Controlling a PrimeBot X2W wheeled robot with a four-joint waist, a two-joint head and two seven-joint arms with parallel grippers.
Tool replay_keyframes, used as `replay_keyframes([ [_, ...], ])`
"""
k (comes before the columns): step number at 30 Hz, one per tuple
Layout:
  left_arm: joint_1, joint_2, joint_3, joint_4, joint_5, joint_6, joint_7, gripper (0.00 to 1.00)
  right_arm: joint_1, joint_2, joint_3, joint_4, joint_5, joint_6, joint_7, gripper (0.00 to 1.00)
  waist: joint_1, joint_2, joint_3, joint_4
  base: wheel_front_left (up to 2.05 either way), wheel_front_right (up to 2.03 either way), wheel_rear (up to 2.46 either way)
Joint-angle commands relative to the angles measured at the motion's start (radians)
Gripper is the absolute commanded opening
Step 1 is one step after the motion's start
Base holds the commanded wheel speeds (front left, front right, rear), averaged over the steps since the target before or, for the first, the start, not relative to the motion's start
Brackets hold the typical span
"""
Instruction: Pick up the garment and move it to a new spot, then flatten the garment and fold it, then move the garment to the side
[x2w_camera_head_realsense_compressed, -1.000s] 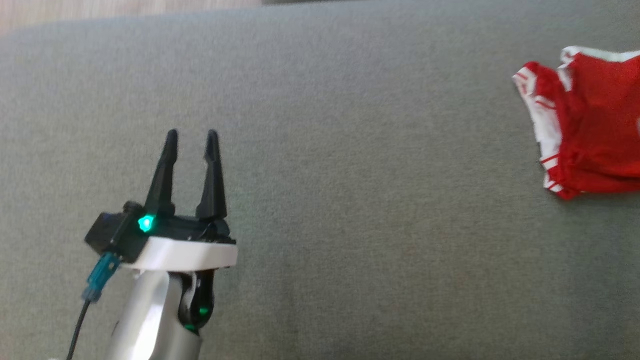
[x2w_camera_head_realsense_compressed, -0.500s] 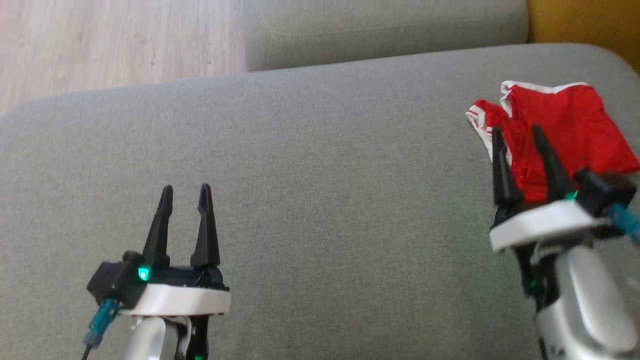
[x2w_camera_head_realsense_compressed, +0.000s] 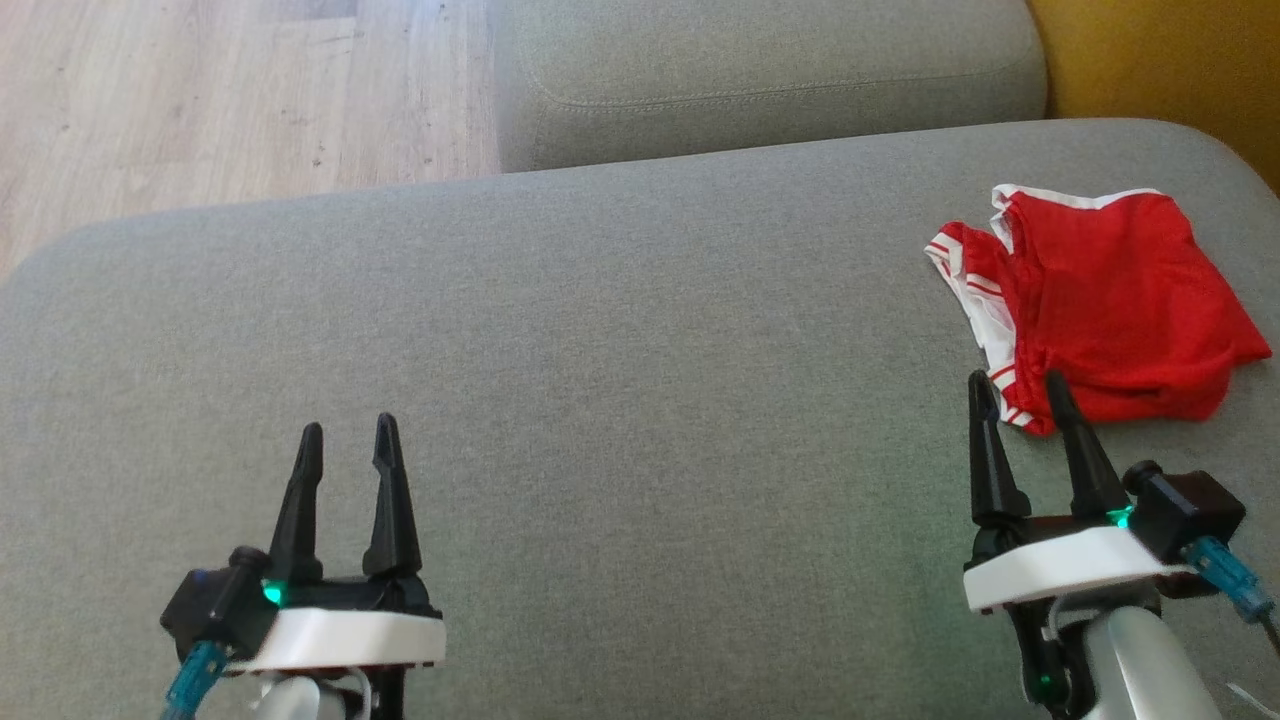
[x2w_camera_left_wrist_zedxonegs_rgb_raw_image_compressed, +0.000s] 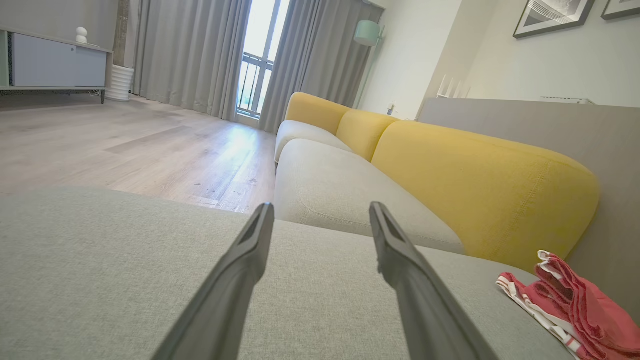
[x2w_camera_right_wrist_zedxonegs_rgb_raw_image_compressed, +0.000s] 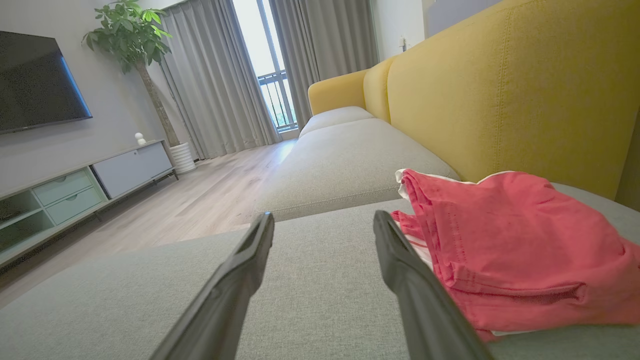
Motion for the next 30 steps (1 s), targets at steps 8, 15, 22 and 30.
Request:
replay_keyframes([
  [8, -0.022, 0.006, 0.044, -0.038, -0.025, 0.006, -0.005, 1.00, -0.033, 0.001, 0.023, -0.030, 0.011, 0.007, -0.017, 1.00, 0.0000, 0.0000, -0.001, 0.007, 0.00, 0.00, 0.00],
  [15, -0.023, 0.006, 0.053, -0.046, -0.049, 0.005, -0.005, 1.00, -0.030, 0.002, 0.021, -0.032, 0.015, 0.007, -0.013, 1.00, 0.0000, 0.0000, 0.000, 0.011, 0.00, 0.00, 0.00],
  [22, -0.017, 0.006, 0.051, -0.040, -0.075, 0.006, -0.005, 1.00, -0.028, 0.002, 0.022, -0.032, 0.025, 0.007, -0.002, 1.00, 0.0000, 0.0000, -0.003, 0.010, 0.00, 0.00, 0.00],
  [30, 0.010, -0.001, 0.026, 0.032, -0.102, 0.009, 0.008, 0.00, 0.010, 0.002, 0.001, 0.037, 0.057, -0.001, 0.007, 0.00, 0.0000, 0.0000, -0.003, 0.010, 0.00, 0.00, 0.00],
])
